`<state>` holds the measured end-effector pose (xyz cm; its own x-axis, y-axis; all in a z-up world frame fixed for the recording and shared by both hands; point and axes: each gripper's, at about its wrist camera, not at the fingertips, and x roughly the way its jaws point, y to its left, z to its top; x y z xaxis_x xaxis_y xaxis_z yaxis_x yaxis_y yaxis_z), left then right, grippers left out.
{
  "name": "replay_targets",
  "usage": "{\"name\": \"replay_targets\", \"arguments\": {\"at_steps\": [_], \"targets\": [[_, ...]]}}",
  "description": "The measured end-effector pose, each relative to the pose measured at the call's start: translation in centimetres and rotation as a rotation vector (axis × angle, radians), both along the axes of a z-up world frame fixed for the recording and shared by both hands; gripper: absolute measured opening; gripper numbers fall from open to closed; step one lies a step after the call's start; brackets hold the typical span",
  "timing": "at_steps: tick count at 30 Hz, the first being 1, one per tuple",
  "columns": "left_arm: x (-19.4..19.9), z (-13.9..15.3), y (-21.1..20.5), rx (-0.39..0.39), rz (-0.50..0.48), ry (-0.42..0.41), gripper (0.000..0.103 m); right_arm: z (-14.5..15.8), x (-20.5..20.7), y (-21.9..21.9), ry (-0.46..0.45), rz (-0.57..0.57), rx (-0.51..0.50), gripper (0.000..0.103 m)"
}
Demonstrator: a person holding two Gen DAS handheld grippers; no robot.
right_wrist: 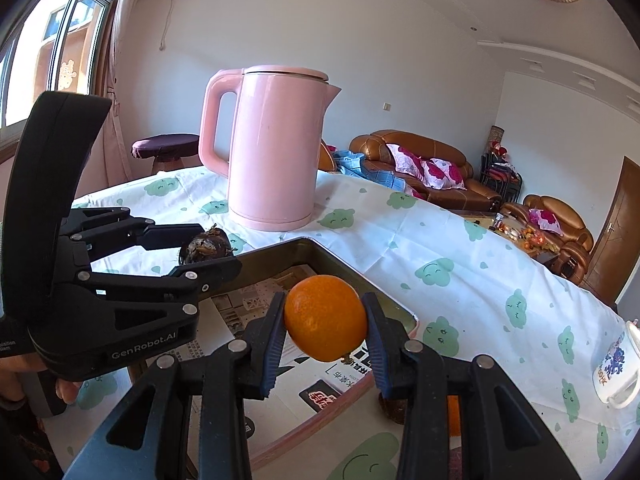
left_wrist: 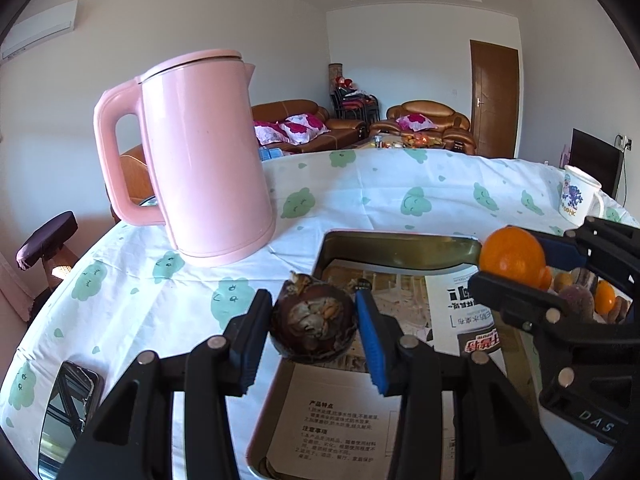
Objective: Organize fruits
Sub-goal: 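Release the orange into the tin with the right tool while the left tool releases the mangosteen there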
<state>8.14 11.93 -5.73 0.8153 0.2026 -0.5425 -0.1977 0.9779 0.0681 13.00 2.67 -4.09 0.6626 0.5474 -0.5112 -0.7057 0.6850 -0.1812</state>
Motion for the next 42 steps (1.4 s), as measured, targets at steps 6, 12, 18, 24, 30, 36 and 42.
{"name": "replay_targets", "arguments": {"at_steps": [6,12,18,24,30,36,42], "targets": [[0.4,-0.3,0.3,0.004,0.003,0.015,0.045,-1.1,0.4,0.8,0.024,0.003,-0.014,0.039],[0.6,-0.4,0.0,0.024,0.0,0.023,0.045,-1.9,0.7,1.2,0.042,-0.001,-0.035,0.039],[0.9,-0.4,-0.5,0.038,-0.013,0.034,0.045,-2.0,1.0,1.3,0.051,-0.006,-0.045,0.039],[1.2,-0.6,-0.8,0.047,-0.028,0.056,0.045,-2.3,1.3,1.6,0.068,-0.009,-0.064,0.039],[1.5,-0.8,-0.9,0.051,-0.031,0.071,0.045,-2.6,1.4,1.9,0.073,-0.016,-0.083,0.039],[1.4,-0.9,-1.0,0.056,-0.03,0.073,0.046,-2.7,1.5,1.9,0.078,-0.025,-0.088,0.04],[1.5,-0.9,-0.8,0.055,-0.02,0.07,0.051,-2.6,1.4,1.9,0.072,-0.033,-0.087,0.041]]}}
